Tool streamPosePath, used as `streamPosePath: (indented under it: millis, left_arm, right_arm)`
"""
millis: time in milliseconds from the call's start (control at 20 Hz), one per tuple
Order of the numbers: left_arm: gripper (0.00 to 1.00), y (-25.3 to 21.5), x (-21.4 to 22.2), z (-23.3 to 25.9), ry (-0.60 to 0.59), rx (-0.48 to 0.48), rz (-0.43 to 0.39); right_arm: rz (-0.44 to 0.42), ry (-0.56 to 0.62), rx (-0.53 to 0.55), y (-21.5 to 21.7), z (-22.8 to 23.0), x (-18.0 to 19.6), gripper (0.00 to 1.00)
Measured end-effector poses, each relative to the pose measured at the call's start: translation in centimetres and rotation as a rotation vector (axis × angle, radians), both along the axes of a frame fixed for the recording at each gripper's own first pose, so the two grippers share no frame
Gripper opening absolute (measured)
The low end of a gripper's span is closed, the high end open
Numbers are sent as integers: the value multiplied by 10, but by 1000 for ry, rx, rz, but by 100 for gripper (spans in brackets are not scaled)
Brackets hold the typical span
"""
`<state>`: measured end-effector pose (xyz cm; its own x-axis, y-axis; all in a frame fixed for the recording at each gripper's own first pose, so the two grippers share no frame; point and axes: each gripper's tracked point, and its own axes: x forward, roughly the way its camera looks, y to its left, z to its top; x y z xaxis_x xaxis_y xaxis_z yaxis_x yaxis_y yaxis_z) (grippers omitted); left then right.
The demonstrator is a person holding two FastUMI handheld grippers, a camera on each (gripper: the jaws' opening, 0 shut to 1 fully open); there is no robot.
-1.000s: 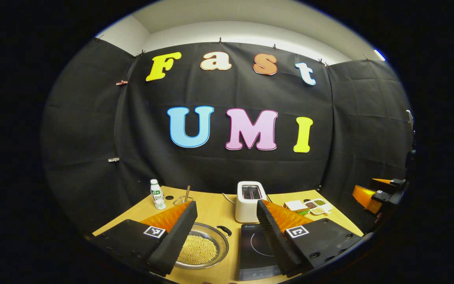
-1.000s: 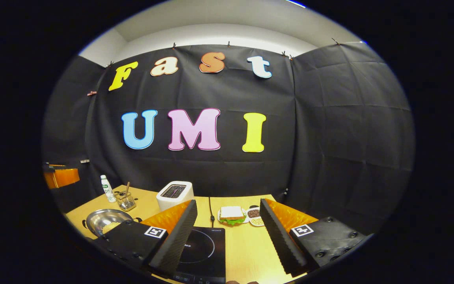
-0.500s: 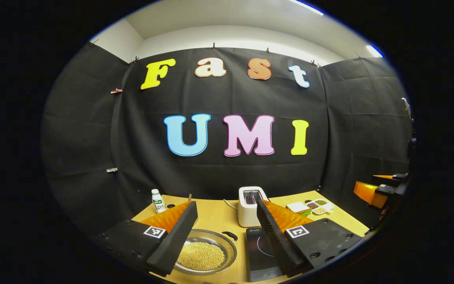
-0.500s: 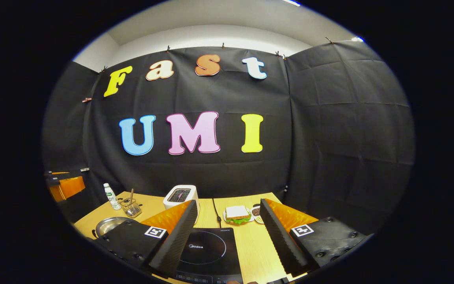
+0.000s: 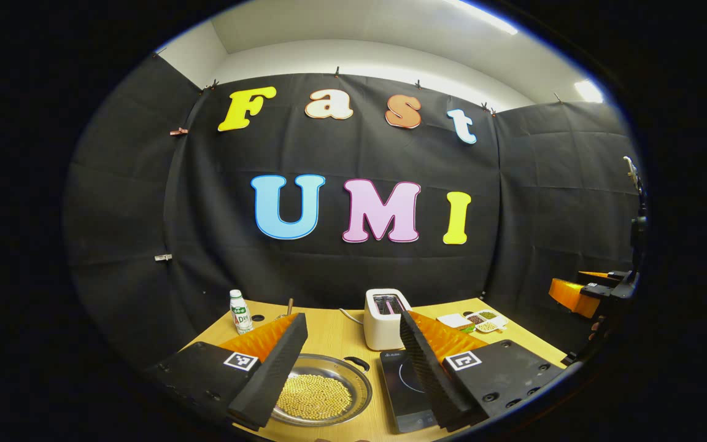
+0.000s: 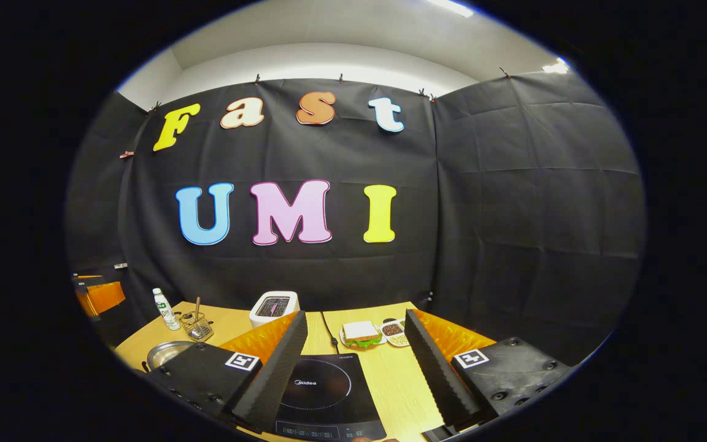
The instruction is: First push the handle of the pot to place it horizontally, then grasp the pot with both hands and set it on the induction cooktop.
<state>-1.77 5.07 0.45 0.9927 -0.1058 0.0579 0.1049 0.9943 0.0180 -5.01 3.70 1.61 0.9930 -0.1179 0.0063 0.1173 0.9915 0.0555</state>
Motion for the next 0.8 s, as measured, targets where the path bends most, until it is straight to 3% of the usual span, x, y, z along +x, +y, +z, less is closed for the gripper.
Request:
streamPosePath:
  millis: [500, 550, 700, 750, 800]
  left_arm:
    - [95, 52, 0, -27, 91, -49, 2]
    - [94, 58, 1, -28, 98, -37, -4]
    - [84, 75, 5, -37, 123, -1, -22]
    - [76, 79, 5, -42, 140, -5, -28]
    - [72, 85, 4, -49, 154, -11, -31]
  right_arm:
    - [14, 15, -11, 31, -8, -19, 96]
    - [14, 16, -10, 32, -9, -20, 99]
    - [22, 11, 3, 40, -9, -23, 96]
    - [26, 14, 1, 42, -11, -26, 99]
    - [29, 22, -6, 42, -15, -28, 95]
